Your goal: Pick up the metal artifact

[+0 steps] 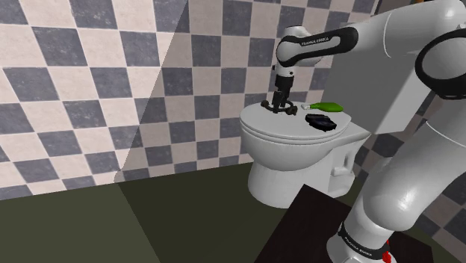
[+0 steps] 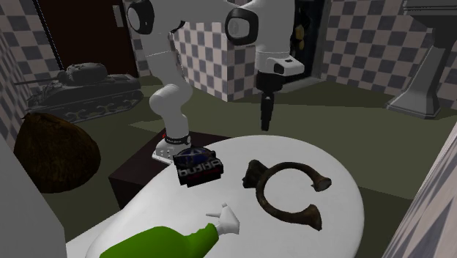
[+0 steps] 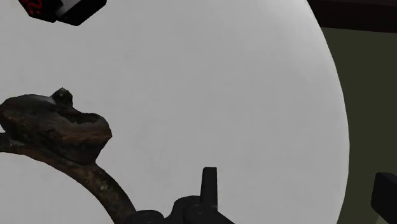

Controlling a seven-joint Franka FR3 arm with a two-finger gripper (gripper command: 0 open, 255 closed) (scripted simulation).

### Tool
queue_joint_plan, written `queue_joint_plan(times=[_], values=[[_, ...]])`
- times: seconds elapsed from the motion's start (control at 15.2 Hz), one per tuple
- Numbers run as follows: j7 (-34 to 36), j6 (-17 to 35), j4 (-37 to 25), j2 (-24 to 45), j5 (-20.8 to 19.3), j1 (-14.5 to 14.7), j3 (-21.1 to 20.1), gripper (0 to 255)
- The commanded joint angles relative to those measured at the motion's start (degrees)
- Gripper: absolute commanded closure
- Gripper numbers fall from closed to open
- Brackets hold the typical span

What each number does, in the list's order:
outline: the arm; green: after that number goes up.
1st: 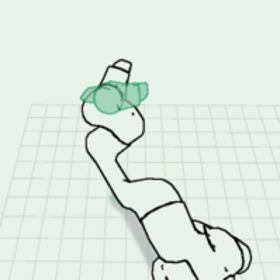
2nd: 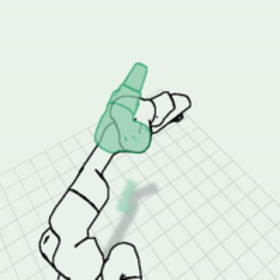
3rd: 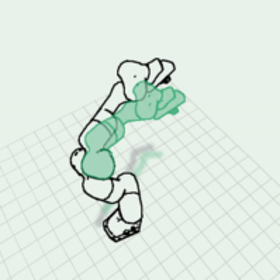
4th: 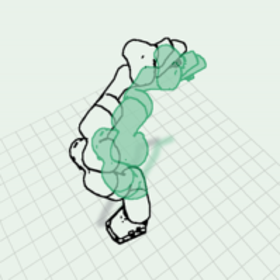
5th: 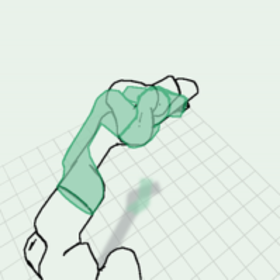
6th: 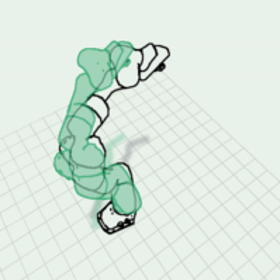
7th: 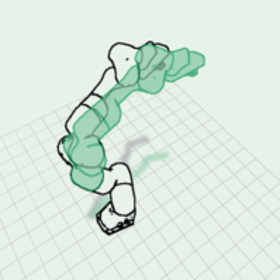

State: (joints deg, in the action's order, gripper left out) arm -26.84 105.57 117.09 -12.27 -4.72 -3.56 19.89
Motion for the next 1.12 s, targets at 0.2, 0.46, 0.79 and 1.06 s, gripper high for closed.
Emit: queue_joint_plan(times=[0.2,0.46,0.79,1.06], values=[[-6.3,0.4,-10.7,11.0,3.4,-1.2,3.2,0],[-11.2,-0.6,-20.7,20.4,7.2,-3.3,4.8,0],[-13.8,-0.3,-25.8,26.0,9.5,-5.2,5.2,0],[-13.9,2.7,-23.1,26.3,9.7,-5.1,5.1,0]])
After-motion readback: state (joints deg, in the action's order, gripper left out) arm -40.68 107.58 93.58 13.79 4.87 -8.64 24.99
